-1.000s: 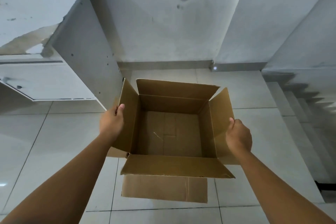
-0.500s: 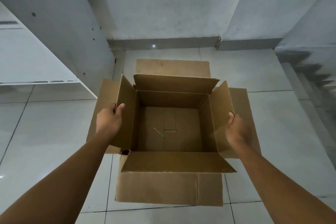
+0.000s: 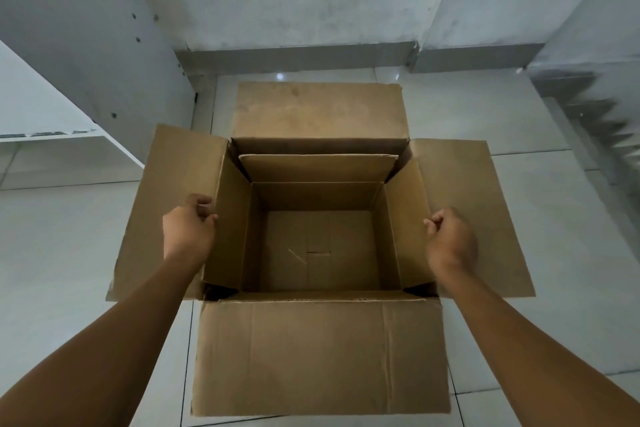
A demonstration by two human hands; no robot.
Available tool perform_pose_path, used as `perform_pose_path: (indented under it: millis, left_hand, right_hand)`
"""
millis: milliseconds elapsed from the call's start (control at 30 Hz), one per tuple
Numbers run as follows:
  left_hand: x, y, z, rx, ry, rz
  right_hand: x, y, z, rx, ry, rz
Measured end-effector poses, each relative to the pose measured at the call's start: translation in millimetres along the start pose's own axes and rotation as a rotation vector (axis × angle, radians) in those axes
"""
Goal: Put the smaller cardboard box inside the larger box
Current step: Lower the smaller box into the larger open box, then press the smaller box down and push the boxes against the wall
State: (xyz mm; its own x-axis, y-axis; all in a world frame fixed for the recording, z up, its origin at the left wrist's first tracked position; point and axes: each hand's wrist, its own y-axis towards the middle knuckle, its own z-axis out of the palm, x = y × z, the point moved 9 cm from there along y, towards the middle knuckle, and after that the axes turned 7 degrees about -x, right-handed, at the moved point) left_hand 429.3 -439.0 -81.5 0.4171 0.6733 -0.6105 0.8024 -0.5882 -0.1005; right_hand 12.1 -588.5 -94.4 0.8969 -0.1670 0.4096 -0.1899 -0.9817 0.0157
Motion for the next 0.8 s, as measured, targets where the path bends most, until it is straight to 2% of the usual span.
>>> perform_pose_path:
  millis: [233, 400, 533, 700, 800]
  left_hand:
    - [3, -16, -4, -0.025, -0.012, 0.082]
    - [0, -66, -10, 0.034, 0.004, 0.144]
    - [9, -117, -6, 0.114, 0.13, 0.209]
    - [37, -152, 26, 0.274, 0.3, 0.262]
    - [45, -154, 38, 0.253, 0.29, 0.312]
  right_hand:
    - [5, -16, -5, -0.002, 0.061, -0.068]
    - [2, -54, -26, 0.004, 0.104, -0.205]
    - [-7, -98, -31, 0.084, 0.044, -0.313]
    - [-22, -135, -4, 0.283, -0.172, -0.395]
    - [-22, -140, 8, 0.262, -0.168, -0.404]
